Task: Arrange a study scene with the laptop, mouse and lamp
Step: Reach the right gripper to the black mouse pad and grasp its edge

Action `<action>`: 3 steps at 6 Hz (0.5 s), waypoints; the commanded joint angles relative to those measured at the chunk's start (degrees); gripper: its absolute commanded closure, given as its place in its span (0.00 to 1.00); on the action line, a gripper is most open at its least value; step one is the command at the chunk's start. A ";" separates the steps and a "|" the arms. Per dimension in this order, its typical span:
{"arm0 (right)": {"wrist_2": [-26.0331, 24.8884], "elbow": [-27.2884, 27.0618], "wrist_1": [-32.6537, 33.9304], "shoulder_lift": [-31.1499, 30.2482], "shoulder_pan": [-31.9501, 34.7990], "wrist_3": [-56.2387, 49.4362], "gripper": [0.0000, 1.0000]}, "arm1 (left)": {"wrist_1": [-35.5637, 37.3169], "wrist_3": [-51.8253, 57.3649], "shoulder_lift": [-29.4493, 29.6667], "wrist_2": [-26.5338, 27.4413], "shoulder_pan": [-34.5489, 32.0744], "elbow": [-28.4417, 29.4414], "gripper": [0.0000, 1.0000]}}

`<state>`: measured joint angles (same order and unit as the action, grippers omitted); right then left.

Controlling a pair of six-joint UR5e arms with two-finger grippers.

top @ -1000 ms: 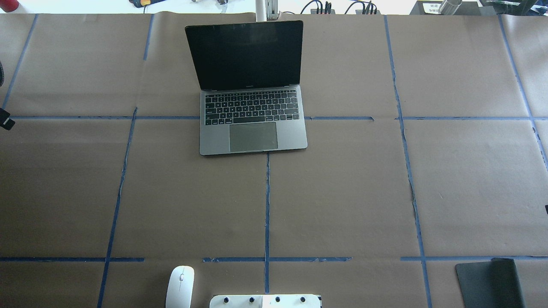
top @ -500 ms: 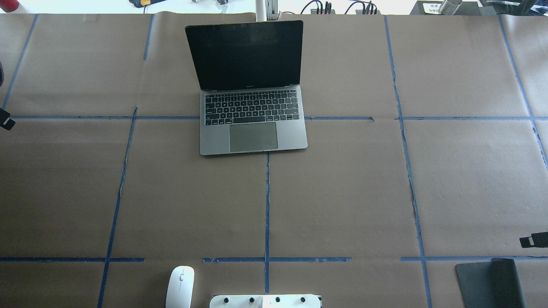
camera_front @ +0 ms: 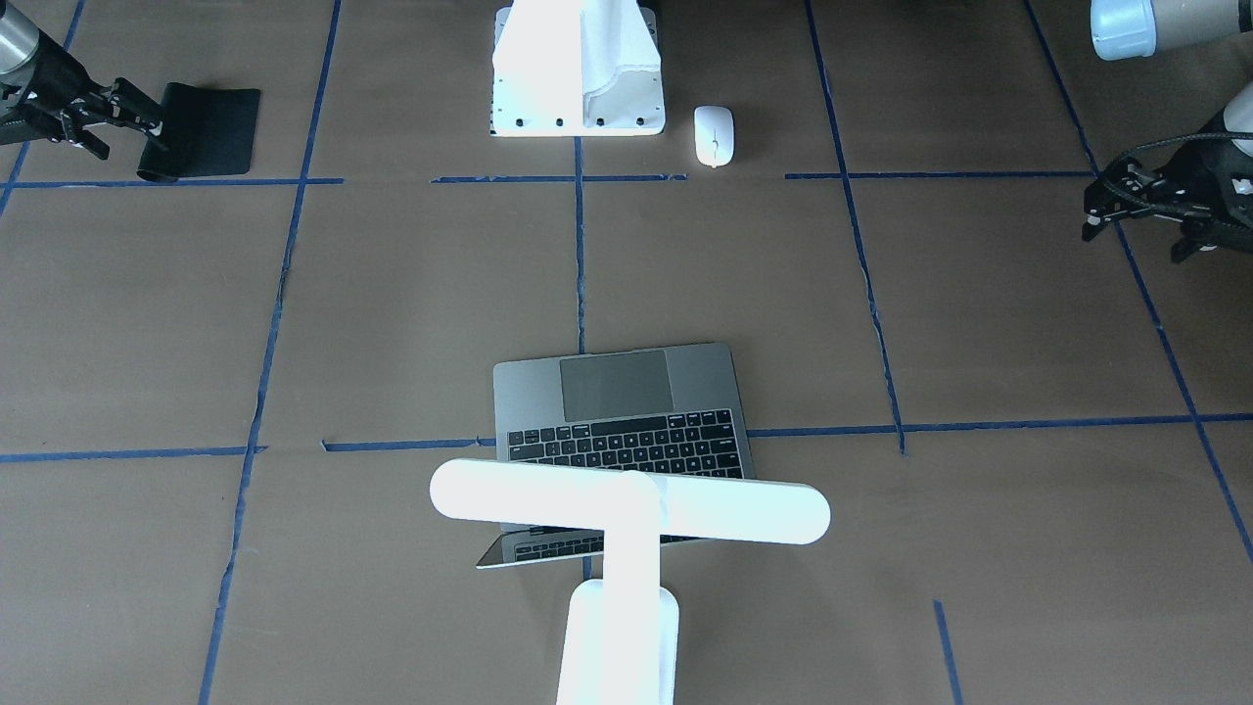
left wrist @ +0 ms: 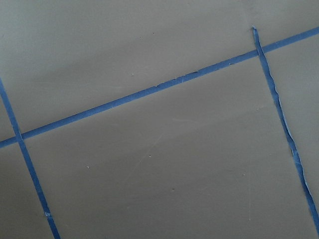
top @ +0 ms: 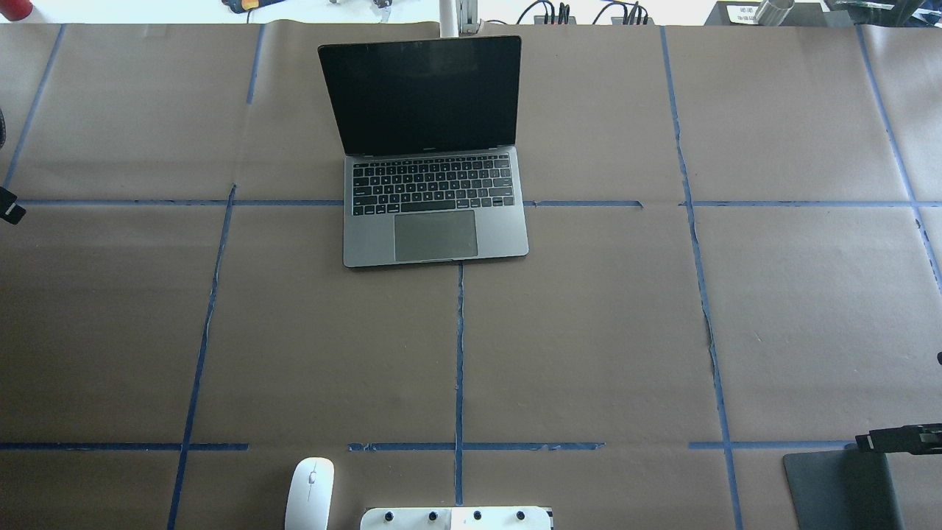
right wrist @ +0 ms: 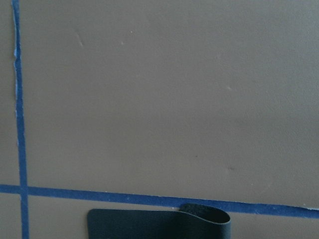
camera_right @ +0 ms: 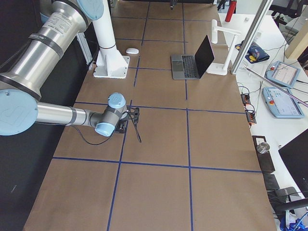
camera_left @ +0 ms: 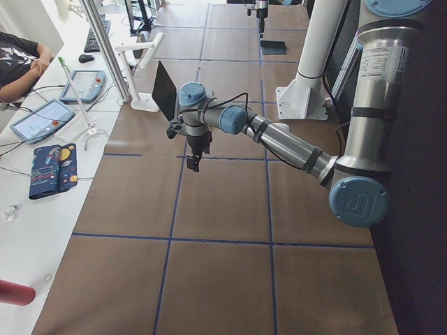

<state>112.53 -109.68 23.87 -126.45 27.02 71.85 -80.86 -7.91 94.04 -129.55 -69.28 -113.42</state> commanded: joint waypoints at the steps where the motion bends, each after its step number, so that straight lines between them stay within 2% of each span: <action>1: -2.93 3.04 -2.31 -1.52 -3.72 0.31 0.02 | 0.00 0.00 0.00 0.00 0.02 -0.22 0.00; 2: -2.93 5.85 -5.90 -1.44 -4.34 0.40 0.03 | 0.00 0.00 0.00 0.00 0.02 -0.40 0.00; 3: -2.93 5.97 -6.02 -0.91 -5.65 1.35 0.07 | 0.00 0.00 0.00 0.00 0.02 -0.48 0.00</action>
<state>109.65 -104.59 18.87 -127.66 22.52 72.52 -80.86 -7.91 94.04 -129.55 -69.26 -113.79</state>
